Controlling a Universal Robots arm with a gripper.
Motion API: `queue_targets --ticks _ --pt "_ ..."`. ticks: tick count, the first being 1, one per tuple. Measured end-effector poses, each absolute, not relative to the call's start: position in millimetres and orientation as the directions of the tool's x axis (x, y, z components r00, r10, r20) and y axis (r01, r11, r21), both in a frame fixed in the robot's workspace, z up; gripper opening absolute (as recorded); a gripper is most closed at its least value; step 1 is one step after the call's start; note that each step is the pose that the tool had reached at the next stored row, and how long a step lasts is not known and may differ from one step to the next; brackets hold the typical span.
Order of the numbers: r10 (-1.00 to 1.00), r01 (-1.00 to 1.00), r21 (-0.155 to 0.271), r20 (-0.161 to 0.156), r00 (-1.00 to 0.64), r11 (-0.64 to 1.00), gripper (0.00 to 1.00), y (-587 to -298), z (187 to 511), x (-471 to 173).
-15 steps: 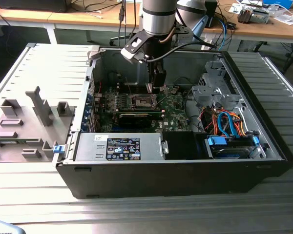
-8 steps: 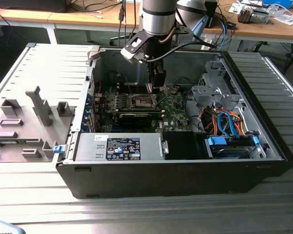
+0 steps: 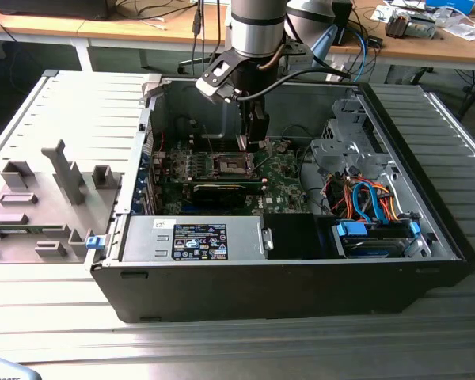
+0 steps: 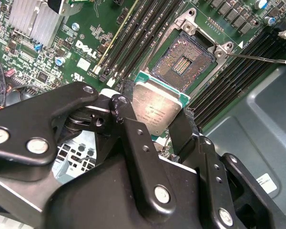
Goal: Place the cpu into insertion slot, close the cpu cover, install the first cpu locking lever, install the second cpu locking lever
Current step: 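Place the cpu into insertion slot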
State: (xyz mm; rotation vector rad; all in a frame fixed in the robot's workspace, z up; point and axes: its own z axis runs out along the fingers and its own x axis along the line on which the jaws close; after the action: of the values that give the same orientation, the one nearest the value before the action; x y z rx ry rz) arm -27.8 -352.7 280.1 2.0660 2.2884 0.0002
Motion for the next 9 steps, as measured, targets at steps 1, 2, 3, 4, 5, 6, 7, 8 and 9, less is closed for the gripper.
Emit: queue_targets --ticks 1,2,3,4,5,6,7,8,9 --pt "0.994 0.994 0.039 -0.043 -0.101 0.102 0.54 -352.7 280.2 -27.8" --pt "0.994 0.994 0.039 -0.043 -0.100 0.102 0.54 -352.7 280.1 -27.8" --pt "0.994 0.994 0.039 -0.043 -0.100 0.102 0.54 -352.7 280.1 -27.8" --pt "0.994 0.994 0.039 -0.043 -0.100 0.101 0.54 -352.7 280.2 -27.8" --pt "0.994 0.994 0.039 -0.043 -0.099 0.101 0.54 -352.7 280.1 -27.8" --pt "0.994 0.994 0.039 -0.043 -0.099 0.101 0.54 -352.7 280.1 -27.8" --pt "0.994 0.994 0.039 -0.043 -0.098 0.100 0.54 -352.7 280.1 -27.8" --pt "0.995 0.995 0.039 -0.043 -0.092 0.094 0.54 -352.7 280.1 -27.8" --pt "0.995 0.995 0.039 -0.043 -0.087 0.088 0.54 -352.7 280.2 -27.8"
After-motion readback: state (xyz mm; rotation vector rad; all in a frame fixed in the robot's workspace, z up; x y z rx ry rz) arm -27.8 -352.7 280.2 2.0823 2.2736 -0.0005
